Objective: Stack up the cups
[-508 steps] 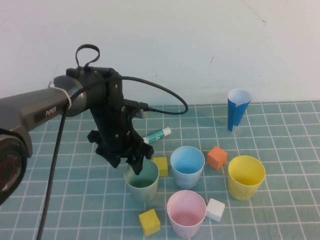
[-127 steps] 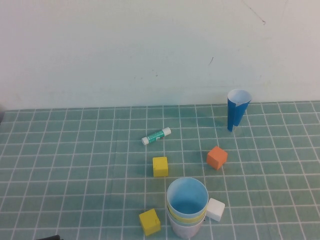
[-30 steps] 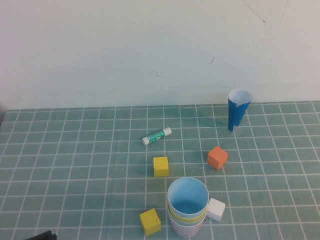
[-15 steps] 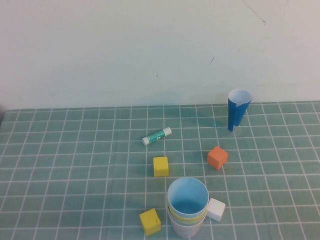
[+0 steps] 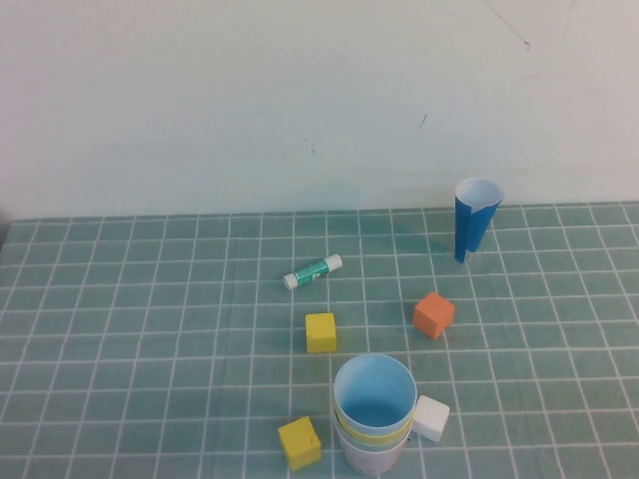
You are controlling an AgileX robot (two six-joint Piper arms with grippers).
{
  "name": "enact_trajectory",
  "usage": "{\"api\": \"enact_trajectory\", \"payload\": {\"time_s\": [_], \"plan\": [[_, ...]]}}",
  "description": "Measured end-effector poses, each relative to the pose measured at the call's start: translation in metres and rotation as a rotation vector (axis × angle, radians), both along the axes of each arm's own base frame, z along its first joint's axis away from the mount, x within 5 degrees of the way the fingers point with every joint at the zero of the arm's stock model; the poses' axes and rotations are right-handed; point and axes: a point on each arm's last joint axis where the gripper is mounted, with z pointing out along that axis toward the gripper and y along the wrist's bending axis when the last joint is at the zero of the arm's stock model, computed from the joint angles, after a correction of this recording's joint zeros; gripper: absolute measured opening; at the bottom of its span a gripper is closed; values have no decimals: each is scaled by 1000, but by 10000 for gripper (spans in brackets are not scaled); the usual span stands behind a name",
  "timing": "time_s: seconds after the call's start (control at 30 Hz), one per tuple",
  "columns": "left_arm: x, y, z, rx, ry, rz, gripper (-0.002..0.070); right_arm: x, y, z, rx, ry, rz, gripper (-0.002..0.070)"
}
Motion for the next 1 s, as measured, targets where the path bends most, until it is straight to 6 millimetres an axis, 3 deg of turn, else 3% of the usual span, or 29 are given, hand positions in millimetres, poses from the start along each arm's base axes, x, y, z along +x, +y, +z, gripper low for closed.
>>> {"api": "enact_trajectory", "payload": {"time_s": [1.0], "plan": [[0,0,0,14,4,-5,-3,0,0,0,0,0,0,-1]]}}
